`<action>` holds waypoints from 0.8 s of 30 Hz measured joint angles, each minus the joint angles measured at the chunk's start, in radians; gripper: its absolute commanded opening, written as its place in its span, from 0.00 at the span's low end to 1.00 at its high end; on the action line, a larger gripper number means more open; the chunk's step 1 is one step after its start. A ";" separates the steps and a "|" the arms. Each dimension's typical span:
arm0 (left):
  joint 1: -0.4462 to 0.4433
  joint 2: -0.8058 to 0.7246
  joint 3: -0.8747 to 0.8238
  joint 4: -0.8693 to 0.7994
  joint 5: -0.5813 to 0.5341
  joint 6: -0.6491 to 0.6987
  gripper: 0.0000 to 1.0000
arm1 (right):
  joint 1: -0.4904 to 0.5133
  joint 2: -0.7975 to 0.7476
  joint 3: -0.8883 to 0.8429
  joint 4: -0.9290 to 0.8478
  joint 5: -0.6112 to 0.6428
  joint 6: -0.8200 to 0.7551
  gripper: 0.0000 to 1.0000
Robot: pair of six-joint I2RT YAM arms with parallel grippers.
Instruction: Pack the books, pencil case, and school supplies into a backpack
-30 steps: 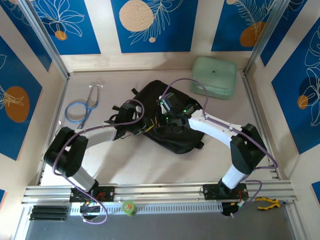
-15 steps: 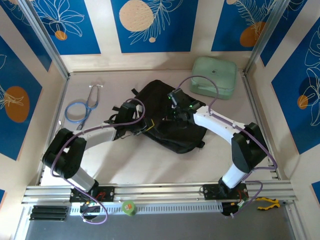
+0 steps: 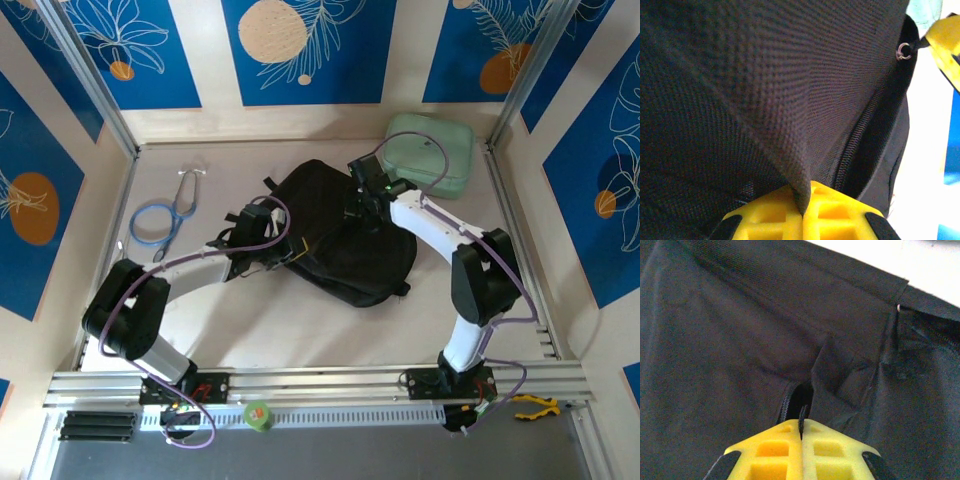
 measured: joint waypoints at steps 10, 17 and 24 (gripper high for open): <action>0.000 0.000 0.003 -0.010 0.000 0.009 0.00 | -0.027 0.143 0.169 -0.085 0.103 -0.010 0.00; 0.000 0.000 0.029 -0.049 0.000 0.043 0.00 | -0.025 0.195 0.249 -0.182 0.130 0.012 0.00; 0.029 0.013 0.099 -0.156 0.002 0.119 0.00 | -0.026 0.112 0.158 -0.180 0.116 0.039 0.00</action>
